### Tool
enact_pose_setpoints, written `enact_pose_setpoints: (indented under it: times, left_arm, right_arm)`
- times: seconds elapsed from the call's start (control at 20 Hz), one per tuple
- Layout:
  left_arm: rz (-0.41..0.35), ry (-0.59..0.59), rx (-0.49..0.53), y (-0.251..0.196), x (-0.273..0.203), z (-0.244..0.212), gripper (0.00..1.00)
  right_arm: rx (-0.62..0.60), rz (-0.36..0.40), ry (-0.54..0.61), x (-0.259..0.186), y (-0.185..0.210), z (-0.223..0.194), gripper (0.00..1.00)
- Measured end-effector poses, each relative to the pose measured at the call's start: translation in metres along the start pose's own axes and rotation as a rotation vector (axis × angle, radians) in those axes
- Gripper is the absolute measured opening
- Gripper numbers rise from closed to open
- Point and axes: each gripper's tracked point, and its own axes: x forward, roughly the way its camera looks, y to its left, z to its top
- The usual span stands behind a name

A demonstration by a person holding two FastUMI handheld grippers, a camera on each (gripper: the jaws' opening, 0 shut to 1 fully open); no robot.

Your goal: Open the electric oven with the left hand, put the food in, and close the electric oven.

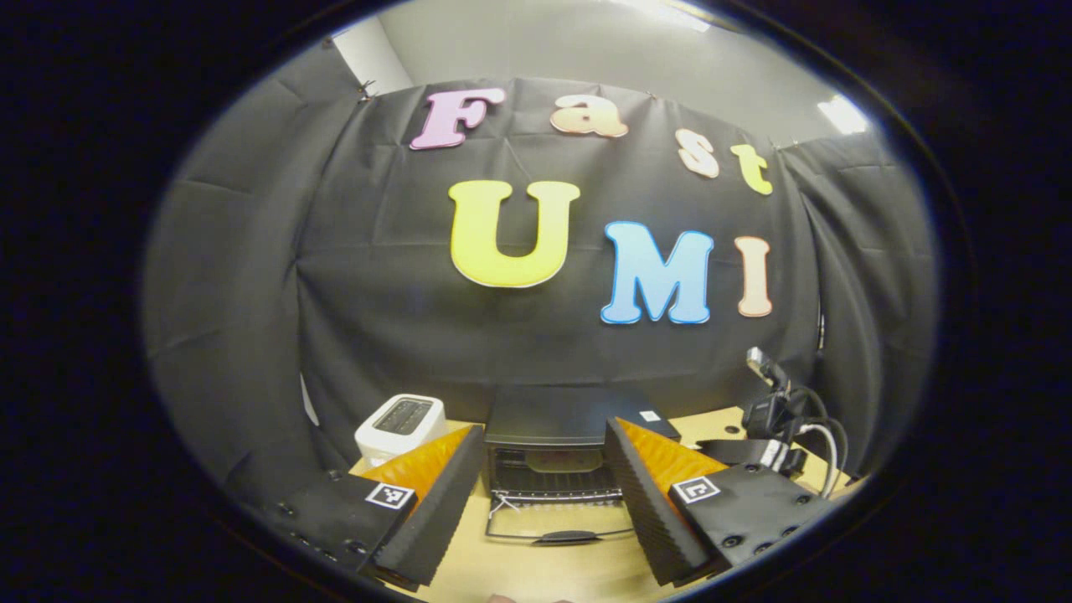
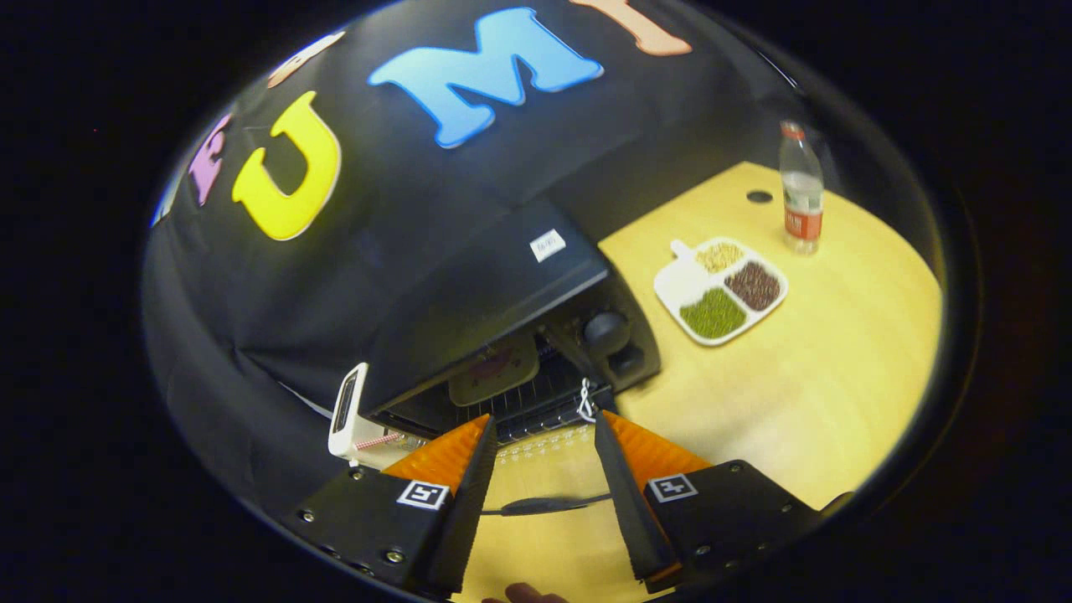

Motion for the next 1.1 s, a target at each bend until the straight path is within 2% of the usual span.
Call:
enact_pose_setpoints:
  times: [0.2,0.35,0.45,0.5,0.55,0.6,0.7,0.75,0.8,0.85,0.9,0.95,1.0,1.1]
  left_arm:
    - [-0.038,-0.027,0.020,-0.031,0.006,0.016,1.00]
    - [-0.070,-0.050,0.029,-0.053,0.009,0.029,1.00]
    - [-0.089,-0.057,0.026,-0.066,0.008,0.037,0.91]
    - [-0.091,-0.056,0.026,-0.069,0.009,0.037,1.00]
    - [-0.094,-0.040,0.027,-0.072,0.010,0.033,1.00]
    - [-0.096,-0.019,0.028,-0.076,0.014,0.023,1.00]
    - [-0.104,0.022,0.020,-0.083,0.021,0.003,0.97]
    - [-0.101,0.056,0.017,-0.084,0.026,-0.010,1.00]
    - [-0.094,0.095,0.019,-0.084,0.029,-0.024,1.00]
    - [-0.085,0.146,0.027,-0.083,0.033,-0.038,1.00]
    - [-0.070,0.210,0.045,-0.080,0.036,-0.058,1.00]
    - [-0.059,0.252,0.060,-0.078,0.037,-0.070,1.00]
    - [-0.056,0.298,0.069,-0.077,0.042,-0.082,0.92]
    - [-0.068,0.399,0.070,-0.080,0.043,-0.111,1.00]
  right_arm:
    - [-0.199,0.022,-0.169,-0.064,-0.003,0.058,0.72]
    - [-0.386,0.045,-0.362,-0.129,0.014,0.109,0.72]
    - [-0.439,0.077,-0.485,-0.180,0.027,0.138,0.72]
    - [-0.441,0.091,-0.537,-0.203,0.031,0.153,0.72]
    - [-0.441,0.083,-0.576,-0.220,0.028,0.164,0.62]
    - [-0.438,0.074,-0.610,-0.234,0.023,0.172,0.72]
    - [-0.447,0.056,-0.667,-0.250,0.014,0.186,0.80]
    - [-0.448,0.048,-0.686,-0.253,0.008,0.190,0.88]
    - [-0.442,0.031,-0.691,-0.258,0.002,0.191,0.89]
    - [-0.442,0.011,-0.682,-0.259,-0.004,0.189,0.97]
    - [-0.452,0.003,-0.677,-0.261,-0.008,0.188,1.00]
    - [-0.461,-0.003,-0.678,-0.262,-0.011,0.190,0.97]
    - [-0.461,-0.003,-0.684,-0.264,-0.013,0.193,0.97]
    - [-0.484,-0.013,-0.674,-0.262,-0.015,0.190,0.97]
